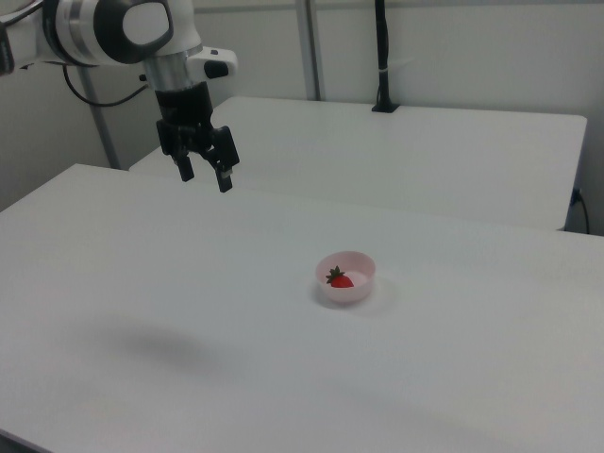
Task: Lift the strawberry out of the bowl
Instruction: 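Move the gripper over the pink bowl holding the strawberry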
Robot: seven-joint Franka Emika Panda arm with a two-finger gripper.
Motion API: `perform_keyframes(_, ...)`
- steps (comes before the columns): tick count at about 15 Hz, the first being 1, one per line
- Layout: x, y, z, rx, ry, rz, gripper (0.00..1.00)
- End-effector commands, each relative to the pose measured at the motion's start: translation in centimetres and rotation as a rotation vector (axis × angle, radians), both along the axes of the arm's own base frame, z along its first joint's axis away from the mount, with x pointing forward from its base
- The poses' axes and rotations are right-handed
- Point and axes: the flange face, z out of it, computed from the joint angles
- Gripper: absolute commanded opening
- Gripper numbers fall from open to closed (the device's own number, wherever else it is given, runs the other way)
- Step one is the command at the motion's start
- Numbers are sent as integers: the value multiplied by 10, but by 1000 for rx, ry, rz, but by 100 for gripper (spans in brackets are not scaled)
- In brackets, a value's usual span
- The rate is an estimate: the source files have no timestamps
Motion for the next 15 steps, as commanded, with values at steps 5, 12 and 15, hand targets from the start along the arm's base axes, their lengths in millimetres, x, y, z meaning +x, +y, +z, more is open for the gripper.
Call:
perform_keyframes(5, -10, -3, 3, -14, 12, -2, 100)
perform_keyframes(12, 6, -27, -13, 2, -13, 117, 100)
perform_keyframes(15, 27, -50, -34, 23, -36, 156, 100)
